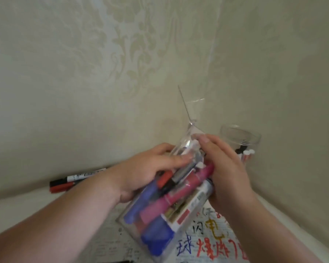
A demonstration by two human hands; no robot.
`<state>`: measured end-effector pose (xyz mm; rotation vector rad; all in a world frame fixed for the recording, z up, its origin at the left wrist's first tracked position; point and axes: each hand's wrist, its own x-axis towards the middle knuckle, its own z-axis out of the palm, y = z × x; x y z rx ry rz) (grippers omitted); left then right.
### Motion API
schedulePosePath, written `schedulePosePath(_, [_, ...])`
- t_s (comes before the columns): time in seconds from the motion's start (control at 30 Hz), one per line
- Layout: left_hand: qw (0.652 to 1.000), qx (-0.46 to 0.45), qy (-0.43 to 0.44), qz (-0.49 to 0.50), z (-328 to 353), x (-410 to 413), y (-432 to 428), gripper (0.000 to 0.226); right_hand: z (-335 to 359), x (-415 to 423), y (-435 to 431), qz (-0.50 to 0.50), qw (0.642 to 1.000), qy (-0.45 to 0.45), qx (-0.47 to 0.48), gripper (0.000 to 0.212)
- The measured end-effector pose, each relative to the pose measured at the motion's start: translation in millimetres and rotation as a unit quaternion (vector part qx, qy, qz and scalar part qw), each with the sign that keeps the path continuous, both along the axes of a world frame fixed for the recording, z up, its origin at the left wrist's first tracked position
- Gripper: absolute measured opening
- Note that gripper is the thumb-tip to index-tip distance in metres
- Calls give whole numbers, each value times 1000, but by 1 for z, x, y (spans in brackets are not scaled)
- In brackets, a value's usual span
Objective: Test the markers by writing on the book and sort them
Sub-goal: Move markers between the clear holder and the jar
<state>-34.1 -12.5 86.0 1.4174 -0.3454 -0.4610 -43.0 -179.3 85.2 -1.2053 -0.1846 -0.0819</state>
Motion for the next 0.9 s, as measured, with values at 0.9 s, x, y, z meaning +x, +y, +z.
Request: schedulePosePath(0.9, [993, 32, -92, 62, 3, 12, 1, 56, 18, 20, -7, 75, 975, -81, -193, 34])
